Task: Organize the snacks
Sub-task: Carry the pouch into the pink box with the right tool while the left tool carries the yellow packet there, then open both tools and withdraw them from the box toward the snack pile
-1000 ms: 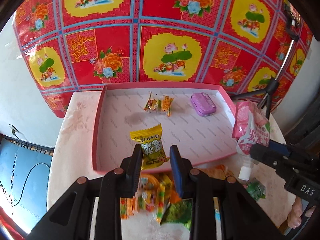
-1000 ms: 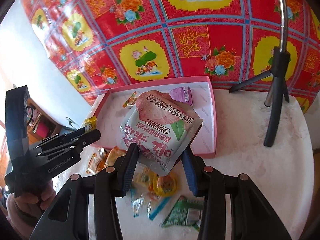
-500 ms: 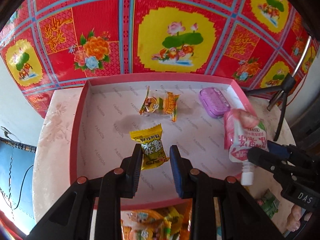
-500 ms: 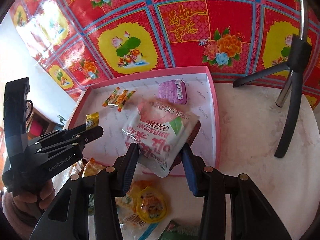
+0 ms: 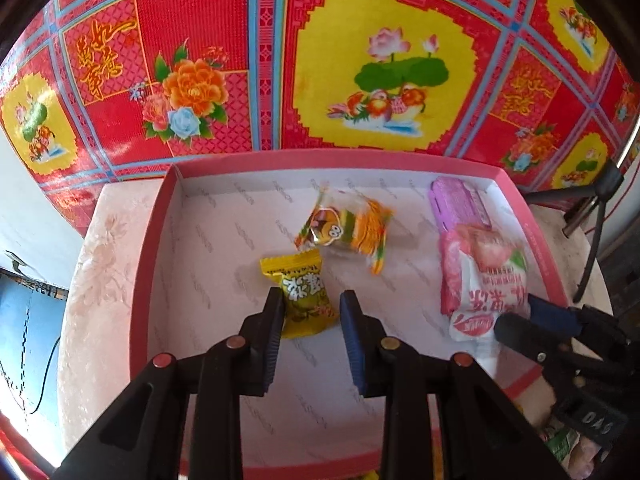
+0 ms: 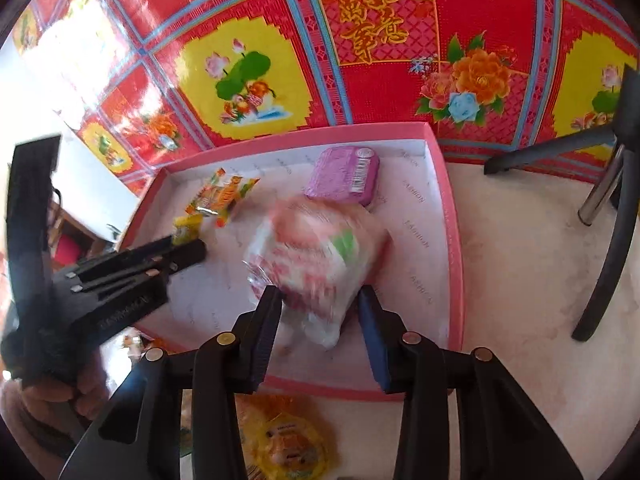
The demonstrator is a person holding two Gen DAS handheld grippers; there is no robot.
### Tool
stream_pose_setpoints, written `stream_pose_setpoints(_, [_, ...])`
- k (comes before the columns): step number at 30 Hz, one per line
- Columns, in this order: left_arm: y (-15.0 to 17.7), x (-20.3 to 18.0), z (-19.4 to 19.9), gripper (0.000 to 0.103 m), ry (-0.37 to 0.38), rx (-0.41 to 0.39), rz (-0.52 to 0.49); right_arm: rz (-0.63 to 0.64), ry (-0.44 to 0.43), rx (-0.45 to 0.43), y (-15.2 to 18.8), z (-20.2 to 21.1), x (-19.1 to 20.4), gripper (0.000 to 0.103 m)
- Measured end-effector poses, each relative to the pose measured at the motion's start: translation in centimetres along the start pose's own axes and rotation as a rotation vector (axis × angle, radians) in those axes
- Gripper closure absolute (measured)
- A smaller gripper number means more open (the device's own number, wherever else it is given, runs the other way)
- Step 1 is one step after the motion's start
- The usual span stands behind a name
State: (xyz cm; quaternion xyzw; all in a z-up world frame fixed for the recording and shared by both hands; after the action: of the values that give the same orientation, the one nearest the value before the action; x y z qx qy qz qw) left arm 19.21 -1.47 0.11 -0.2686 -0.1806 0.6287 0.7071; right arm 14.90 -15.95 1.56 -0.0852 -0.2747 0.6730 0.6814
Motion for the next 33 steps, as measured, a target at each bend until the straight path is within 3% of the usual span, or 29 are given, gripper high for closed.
stream_pose_setpoints(15, [-1.2, -0.3, -0.4, 0.07, -0.029, 0.016, 0.03, 0.01, -0.022, -0.006, -0.6, -0.5, 0.2, 0.062])
stream_pose_setpoints(33, [0.5, -0.7, 5.5, 0.068, -0.01, -0.004, 0.054, 0.01, -0.067, -0.057, 0.5, 3.0, 0.6, 0.051])
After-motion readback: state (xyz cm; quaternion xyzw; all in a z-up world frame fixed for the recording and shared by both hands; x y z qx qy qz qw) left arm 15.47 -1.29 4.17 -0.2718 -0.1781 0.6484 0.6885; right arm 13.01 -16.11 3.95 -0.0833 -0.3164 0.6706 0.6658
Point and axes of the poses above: each gripper's, at about its wrist camera, not at the fingertips, and z roughly against the way its jaws point, x to its left, y to its underside, the point moved 2 cm from there along -z, roughly the way its jaws point, and after that the axes turned 6 degrees about -x, right-handed, at the moved point
